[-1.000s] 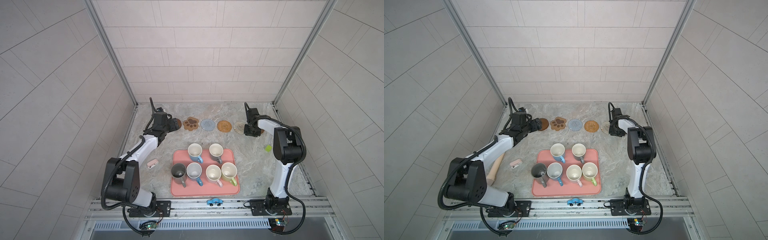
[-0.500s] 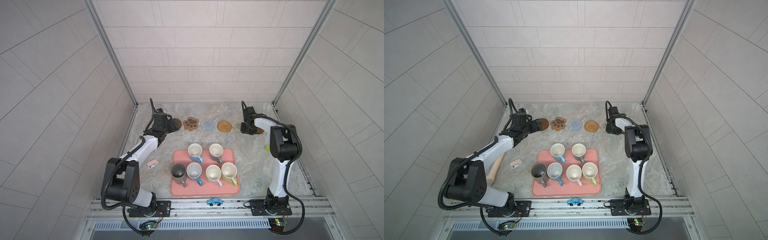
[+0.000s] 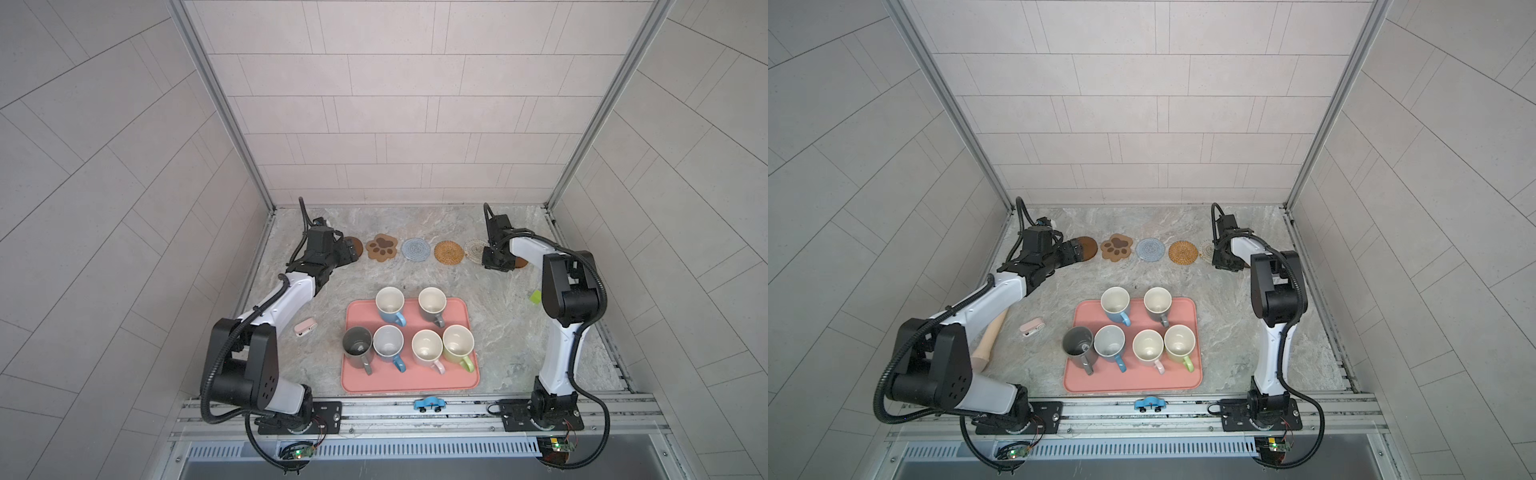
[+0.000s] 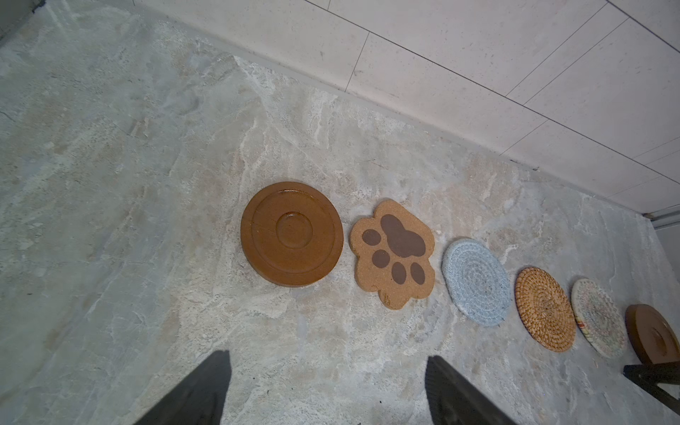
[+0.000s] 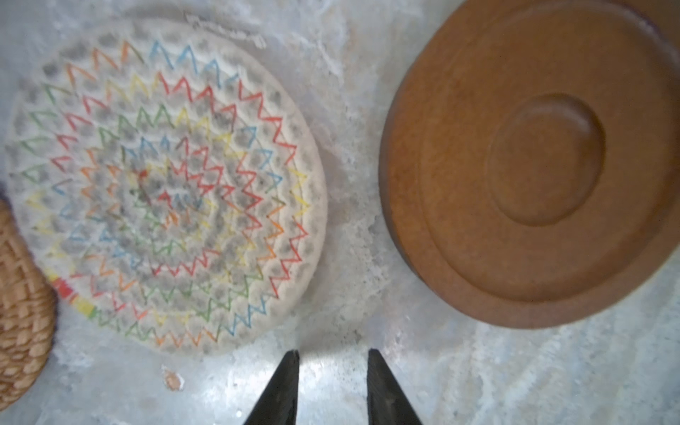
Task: Place cups on coasters
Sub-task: Move the coaster to the top-right of the table.
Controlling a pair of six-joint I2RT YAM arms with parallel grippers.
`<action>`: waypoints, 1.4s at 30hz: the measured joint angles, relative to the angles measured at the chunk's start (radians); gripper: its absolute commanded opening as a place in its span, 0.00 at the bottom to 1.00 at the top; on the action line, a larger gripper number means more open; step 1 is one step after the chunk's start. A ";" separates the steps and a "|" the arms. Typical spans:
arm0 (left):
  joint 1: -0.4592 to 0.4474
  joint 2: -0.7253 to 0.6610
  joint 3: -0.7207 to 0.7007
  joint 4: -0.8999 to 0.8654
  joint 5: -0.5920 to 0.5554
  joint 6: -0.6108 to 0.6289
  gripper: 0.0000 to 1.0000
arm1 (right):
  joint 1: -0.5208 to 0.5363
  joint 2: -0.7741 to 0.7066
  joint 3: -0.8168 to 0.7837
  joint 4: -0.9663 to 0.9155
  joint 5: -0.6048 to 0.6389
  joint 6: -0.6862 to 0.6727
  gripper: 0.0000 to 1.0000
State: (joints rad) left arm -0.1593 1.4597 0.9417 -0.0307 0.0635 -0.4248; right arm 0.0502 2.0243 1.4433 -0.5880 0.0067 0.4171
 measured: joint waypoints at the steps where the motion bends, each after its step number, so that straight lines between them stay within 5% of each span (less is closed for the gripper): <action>1: 0.000 0.000 0.000 0.000 0.000 0.000 0.90 | 0.000 -0.012 -0.002 -0.002 -0.002 -0.002 0.34; 10: 0.000 -0.013 -0.005 0.004 0.000 0.007 0.90 | 0.002 -0.051 0.036 0.047 -0.082 0.005 0.34; 23: 0.000 -0.014 -0.021 0.004 0.000 0.014 0.90 | 0.030 0.165 0.259 0.140 -0.212 0.075 0.35; 42: 0.000 -0.034 -0.050 0.011 0.000 0.015 0.90 | 0.035 0.199 0.266 0.114 -0.171 0.077 0.34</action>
State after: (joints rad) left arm -0.1593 1.4258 0.8917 -0.0196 0.0635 -0.4095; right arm 0.0853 2.2230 1.7096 -0.4736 -0.1646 0.4942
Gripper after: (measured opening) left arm 0.898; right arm 0.335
